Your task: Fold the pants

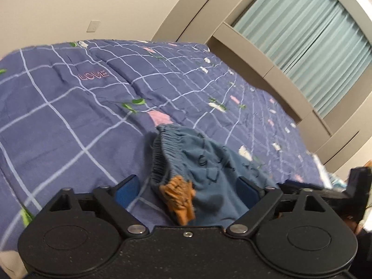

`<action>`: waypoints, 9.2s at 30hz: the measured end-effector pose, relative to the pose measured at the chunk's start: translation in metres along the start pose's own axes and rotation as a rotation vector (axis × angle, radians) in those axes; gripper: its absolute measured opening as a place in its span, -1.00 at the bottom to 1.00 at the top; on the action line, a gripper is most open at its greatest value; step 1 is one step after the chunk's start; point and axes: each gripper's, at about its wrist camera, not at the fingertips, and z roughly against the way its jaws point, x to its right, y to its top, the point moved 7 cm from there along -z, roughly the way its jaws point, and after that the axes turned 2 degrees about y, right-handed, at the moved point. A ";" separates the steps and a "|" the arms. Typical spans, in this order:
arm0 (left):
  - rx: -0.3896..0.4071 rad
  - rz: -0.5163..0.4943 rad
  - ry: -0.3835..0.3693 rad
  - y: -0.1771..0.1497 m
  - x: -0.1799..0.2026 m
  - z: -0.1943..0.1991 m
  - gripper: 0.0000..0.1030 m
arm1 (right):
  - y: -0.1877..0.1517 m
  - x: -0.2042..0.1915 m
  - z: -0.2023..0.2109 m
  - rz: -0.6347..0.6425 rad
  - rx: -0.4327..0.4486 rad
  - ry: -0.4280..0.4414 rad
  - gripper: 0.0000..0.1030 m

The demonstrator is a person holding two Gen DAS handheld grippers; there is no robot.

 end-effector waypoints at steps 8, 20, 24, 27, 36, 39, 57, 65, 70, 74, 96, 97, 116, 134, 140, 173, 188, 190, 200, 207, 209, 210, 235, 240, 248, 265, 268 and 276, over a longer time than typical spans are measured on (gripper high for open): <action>-0.014 0.127 0.055 -0.002 -0.015 -0.007 -0.14 | 0.005 -0.011 -0.008 0.000 -0.011 -0.015 0.99; 0.084 0.101 0.065 0.007 -0.002 0.028 -0.69 | 0.008 0.000 0.002 -0.043 0.026 -0.108 0.99; 0.109 0.032 0.066 0.005 0.006 0.058 -0.70 | 0.006 0.008 0.003 -0.053 0.031 -0.136 0.99; 0.082 0.002 0.101 -0.007 0.001 0.062 -0.69 | 0.005 0.007 0.000 -0.044 0.023 -0.131 0.99; 0.026 -0.004 0.158 -0.020 -0.012 0.051 -0.68 | 0.000 0.002 -0.032 0.055 -0.037 -0.259 0.99; -0.001 -0.014 0.174 -0.020 -0.013 0.047 -0.58 | 0.001 0.007 -0.034 0.045 -0.019 -0.293 0.99; 0.097 -0.428 0.184 -0.012 0.089 0.021 0.89 | -0.071 0.039 0.108 -0.013 0.121 -0.336 0.99; -0.011 -0.466 0.095 -0.047 0.136 -0.043 0.95 | -0.139 0.100 0.182 -0.205 0.145 -0.398 0.99; -0.073 -0.418 0.086 -0.055 0.150 -0.079 0.95 | -0.181 0.152 0.214 -0.389 0.152 -0.468 0.99; -0.073 -0.431 0.124 -0.056 0.152 -0.097 0.95 | -0.200 0.185 0.232 -0.525 0.194 -0.472 0.99; -0.073 -0.361 -0.057 -0.064 0.195 -0.095 0.99 | -0.218 0.264 0.252 -0.918 0.516 -0.340 0.22; -0.082 -0.369 -0.096 -0.069 0.204 -0.096 0.99 | -0.219 0.265 0.252 -0.929 0.520 -0.342 0.01; -0.370 -0.039 -0.508 -0.107 0.262 -0.125 0.98 | -0.133 0.157 0.237 -0.222 0.390 -0.541 -0.76; -0.451 0.013 -0.525 -0.126 0.261 -0.136 0.78 | -0.142 0.009 0.147 0.208 0.124 -0.433 -0.59; -0.436 -0.039 -0.410 -0.131 0.266 -0.147 0.42 | -0.146 0.011 0.143 0.184 0.129 -0.431 -0.58; -0.289 -0.090 -0.309 -0.069 0.217 -0.071 -0.81 | -0.101 -0.059 0.157 0.117 0.236 -0.340 -0.67; -0.300 -0.079 -0.205 -0.074 0.155 -0.079 -0.74 | -0.105 -0.096 0.114 0.118 0.145 -0.243 -0.68; -0.301 -0.089 -0.176 -0.076 0.153 -0.081 -0.57 | -0.105 -0.092 0.110 0.106 0.141 -0.233 -0.59; -0.248 -0.192 -0.106 -0.072 0.155 -0.078 0.46 | -0.119 -0.078 0.127 0.031 0.183 -0.206 0.84; -0.210 -0.316 -0.060 -0.084 0.158 -0.078 0.62 | -0.127 -0.025 0.156 -0.063 0.214 -0.398 0.99; -0.193 -0.357 -0.052 -0.089 0.160 -0.077 0.64 | -0.129 -0.003 0.156 -0.094 0.192 -0.475 0.99; -0.189 -0.372 -0.048 -0.090 0.161 -0.077 0.65 | -0.129 0.007 0.155 -0.108 0.184 -0.501 0.99; -0.157 -0.401 0.014 -0.089 0.162 -0.089 0.97 | -0.094 0.112 0.110 -0.096 0.124 -0.657 0.99; -0.165 -0.434 0.025 -0.099 0.160 -0.074 0.98 | -0.123 0.093 0.131 -0.133 0.106 -0.648 0.99; -0.169 -0.430 0.008 -0.107 0.148 -0.040 0.98 | -0.158 0.059 0.160 -0.200 0.108 -0.672 0.99; -0.069 -0.282 0.079 -0.081 0.073 0.056 0.98 | -0.125 -0.065 0.147 -0.030 0.238 -0.466 0.99; -0.024 -0.229 0.130 -0.074 0.051 0.063 0.98 | -0.122 -0.086 0.133 0.015 0.227 -0.416 0.96; 0.003 -0.116 0.194 -0.053 0.015 0.050 0.98 | -0.115 -0.111 0.111 0.075 0.193 -0.358 0.20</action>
